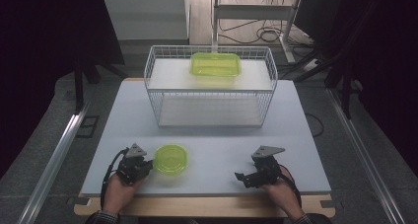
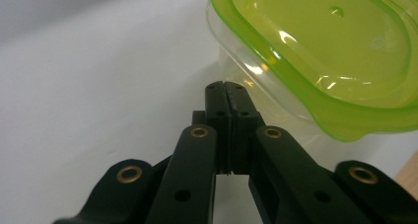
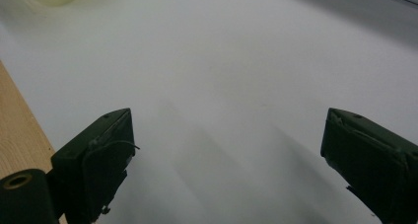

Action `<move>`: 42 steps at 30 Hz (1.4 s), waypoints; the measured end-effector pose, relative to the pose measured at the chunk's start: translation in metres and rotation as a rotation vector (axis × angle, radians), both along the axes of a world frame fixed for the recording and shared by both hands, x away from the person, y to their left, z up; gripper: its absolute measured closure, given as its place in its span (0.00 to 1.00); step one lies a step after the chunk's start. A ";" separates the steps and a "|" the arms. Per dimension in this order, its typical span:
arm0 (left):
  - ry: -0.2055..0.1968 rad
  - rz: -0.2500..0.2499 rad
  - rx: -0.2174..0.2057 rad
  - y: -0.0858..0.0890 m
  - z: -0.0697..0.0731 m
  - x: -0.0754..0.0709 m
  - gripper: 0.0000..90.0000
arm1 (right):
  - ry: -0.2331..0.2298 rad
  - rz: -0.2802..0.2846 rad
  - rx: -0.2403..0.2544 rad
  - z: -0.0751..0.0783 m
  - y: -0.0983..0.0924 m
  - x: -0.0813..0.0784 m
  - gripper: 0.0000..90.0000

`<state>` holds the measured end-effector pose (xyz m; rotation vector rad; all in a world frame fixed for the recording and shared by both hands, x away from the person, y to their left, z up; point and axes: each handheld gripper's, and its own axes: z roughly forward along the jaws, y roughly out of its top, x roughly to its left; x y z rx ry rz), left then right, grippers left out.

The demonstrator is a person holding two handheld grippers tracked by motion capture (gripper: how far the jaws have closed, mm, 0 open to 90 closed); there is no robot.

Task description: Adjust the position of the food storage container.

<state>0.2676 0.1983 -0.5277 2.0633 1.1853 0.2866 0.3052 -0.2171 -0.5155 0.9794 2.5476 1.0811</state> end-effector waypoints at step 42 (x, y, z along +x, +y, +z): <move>-0.044 -0.157 -0.033 -0.084 0.001 -0.001 0.80 | 0.011 0.004 0.014 0.000 -0.001 0.000 0.07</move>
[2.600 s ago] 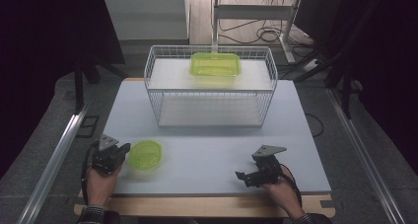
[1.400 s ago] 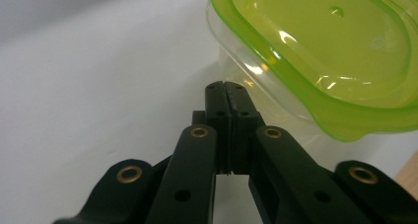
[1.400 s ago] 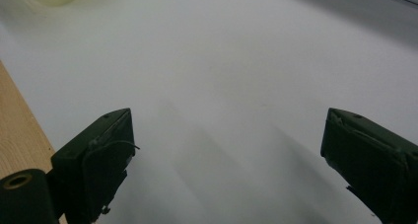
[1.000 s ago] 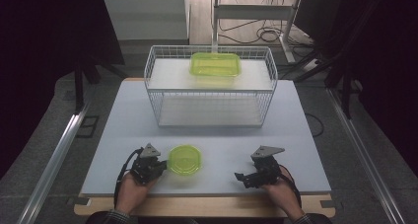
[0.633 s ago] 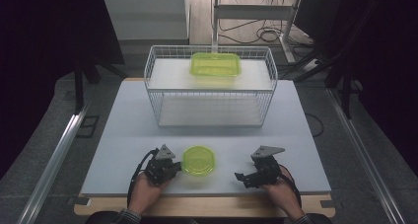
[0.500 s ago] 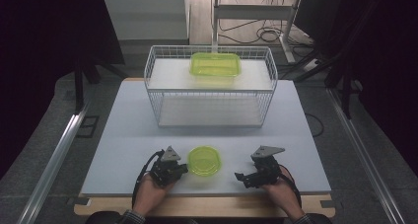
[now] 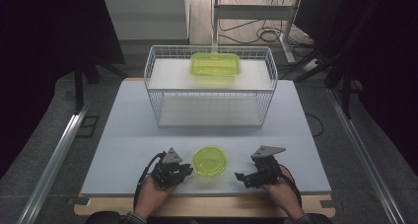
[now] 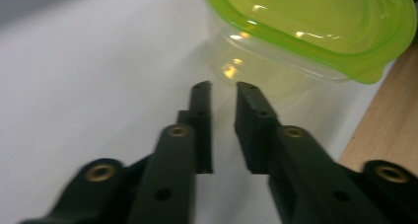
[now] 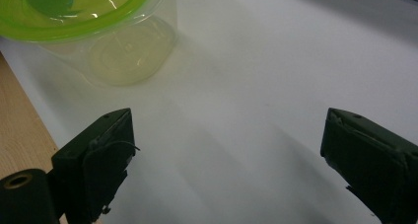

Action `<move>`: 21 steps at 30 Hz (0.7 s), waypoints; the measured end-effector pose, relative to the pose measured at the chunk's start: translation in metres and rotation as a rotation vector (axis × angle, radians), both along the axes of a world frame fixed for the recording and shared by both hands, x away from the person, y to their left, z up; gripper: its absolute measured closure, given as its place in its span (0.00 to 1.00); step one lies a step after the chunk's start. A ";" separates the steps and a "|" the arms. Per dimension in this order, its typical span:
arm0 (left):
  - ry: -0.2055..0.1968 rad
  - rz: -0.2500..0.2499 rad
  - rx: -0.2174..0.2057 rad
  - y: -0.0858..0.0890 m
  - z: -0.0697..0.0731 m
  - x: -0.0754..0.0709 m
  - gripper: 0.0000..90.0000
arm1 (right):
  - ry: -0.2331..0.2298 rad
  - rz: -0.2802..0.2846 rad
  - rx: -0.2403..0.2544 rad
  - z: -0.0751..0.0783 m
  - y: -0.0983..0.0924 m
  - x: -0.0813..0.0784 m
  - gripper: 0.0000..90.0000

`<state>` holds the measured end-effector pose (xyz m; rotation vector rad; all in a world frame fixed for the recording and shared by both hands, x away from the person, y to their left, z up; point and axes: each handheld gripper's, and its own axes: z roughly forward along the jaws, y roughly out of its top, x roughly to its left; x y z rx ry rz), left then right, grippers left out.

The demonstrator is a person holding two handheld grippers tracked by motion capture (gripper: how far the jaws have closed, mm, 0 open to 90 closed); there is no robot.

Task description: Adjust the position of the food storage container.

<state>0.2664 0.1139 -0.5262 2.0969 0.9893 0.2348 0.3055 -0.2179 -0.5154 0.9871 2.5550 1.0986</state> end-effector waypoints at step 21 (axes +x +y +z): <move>-0.101 0.121 0.052 0.039 0.009 -0.027 0.09 | 0.010 0.000 0.013 0.000 -0.001 0.000 0.08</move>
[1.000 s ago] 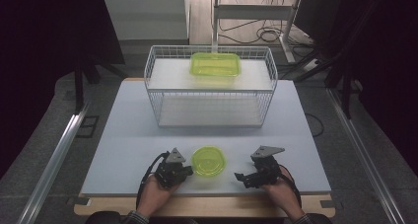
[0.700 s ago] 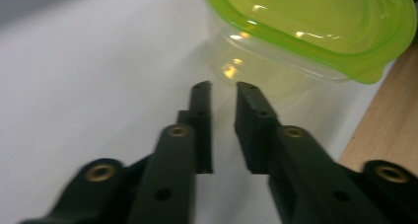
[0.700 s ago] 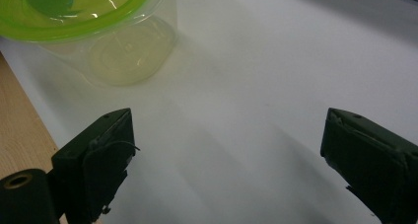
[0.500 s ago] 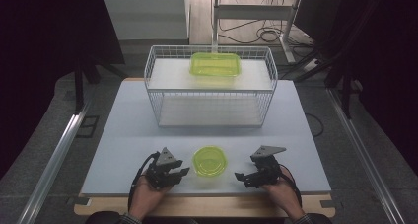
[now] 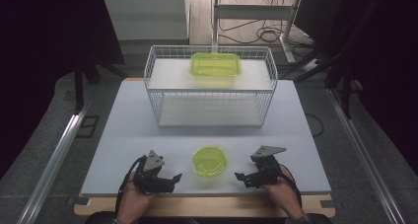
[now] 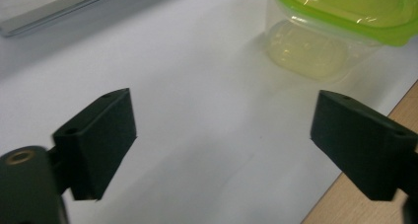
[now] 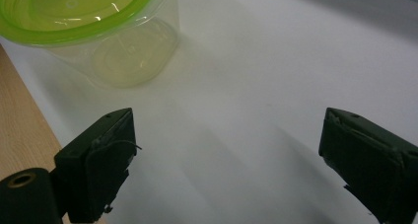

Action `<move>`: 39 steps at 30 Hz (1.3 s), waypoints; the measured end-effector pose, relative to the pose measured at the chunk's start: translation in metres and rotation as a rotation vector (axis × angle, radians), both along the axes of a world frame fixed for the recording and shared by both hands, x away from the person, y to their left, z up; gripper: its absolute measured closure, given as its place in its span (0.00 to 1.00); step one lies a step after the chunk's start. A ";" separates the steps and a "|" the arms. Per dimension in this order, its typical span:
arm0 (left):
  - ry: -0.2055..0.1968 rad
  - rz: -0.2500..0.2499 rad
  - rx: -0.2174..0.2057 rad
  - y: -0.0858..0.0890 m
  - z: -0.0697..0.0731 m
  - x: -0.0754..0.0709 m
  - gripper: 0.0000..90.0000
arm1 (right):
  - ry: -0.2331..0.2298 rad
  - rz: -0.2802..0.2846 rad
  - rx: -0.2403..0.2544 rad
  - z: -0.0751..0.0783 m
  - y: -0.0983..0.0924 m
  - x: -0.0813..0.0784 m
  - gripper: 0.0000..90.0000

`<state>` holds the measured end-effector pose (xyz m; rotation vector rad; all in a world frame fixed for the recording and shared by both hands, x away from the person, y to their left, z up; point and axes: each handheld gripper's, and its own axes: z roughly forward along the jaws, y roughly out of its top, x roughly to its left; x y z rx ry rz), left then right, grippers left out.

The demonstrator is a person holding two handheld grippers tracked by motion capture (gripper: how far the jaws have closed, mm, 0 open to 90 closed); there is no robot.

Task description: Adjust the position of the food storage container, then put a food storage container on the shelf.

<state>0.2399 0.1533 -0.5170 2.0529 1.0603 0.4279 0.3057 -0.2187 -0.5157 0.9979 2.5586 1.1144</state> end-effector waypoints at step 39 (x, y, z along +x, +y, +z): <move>-0.046 -0.011 0.079 0.008 -0.013 -0.007 0.01 | 0.026 -0.060 0.149 0.022 0.003 0.005 0.05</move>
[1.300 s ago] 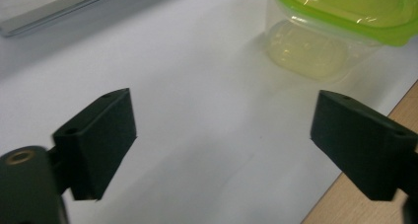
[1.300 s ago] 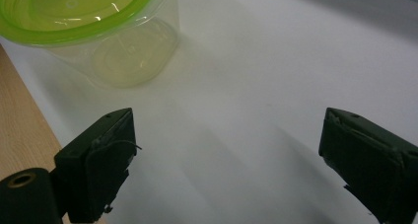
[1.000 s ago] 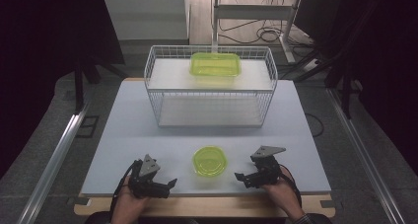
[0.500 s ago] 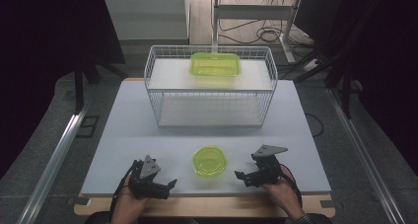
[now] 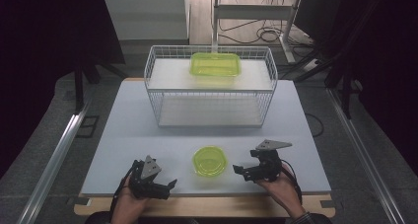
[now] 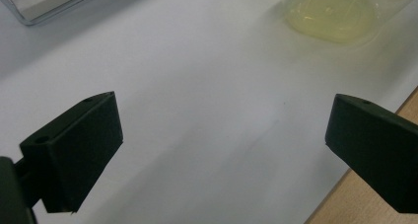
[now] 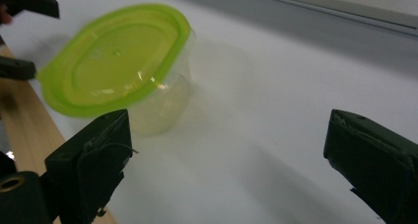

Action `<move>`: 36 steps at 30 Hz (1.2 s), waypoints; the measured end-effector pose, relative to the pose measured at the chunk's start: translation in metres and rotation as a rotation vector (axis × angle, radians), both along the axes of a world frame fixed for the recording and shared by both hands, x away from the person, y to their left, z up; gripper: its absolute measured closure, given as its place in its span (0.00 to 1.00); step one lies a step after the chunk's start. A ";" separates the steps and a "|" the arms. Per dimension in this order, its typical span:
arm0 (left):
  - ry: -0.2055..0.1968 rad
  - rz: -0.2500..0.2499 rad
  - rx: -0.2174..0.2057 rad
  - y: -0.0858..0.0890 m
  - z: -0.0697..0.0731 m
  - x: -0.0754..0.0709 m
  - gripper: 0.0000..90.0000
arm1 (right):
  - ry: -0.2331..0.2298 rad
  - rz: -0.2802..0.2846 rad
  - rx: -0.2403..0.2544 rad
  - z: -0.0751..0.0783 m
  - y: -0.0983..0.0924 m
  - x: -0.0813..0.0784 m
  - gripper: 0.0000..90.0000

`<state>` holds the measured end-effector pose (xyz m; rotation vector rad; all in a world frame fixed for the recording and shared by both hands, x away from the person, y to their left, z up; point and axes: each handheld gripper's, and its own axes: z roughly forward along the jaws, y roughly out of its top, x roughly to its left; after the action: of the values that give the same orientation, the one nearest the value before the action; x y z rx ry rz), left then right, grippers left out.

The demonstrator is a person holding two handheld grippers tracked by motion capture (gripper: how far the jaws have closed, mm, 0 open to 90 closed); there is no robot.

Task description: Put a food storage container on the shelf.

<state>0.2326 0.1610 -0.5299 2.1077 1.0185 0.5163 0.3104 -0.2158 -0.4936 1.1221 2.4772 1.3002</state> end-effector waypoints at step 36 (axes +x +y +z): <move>-0.038 -0.034 0.045 -0.005 0.001 -0.004 0.01 | 0.391 0.104 0.146 -0.003 0.039 0.057 0.74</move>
<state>0.2288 0.1557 -0.5284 2.1427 0.9565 0.5651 0.3671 -0.1763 -0.4965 1.4184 2.7834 1.4271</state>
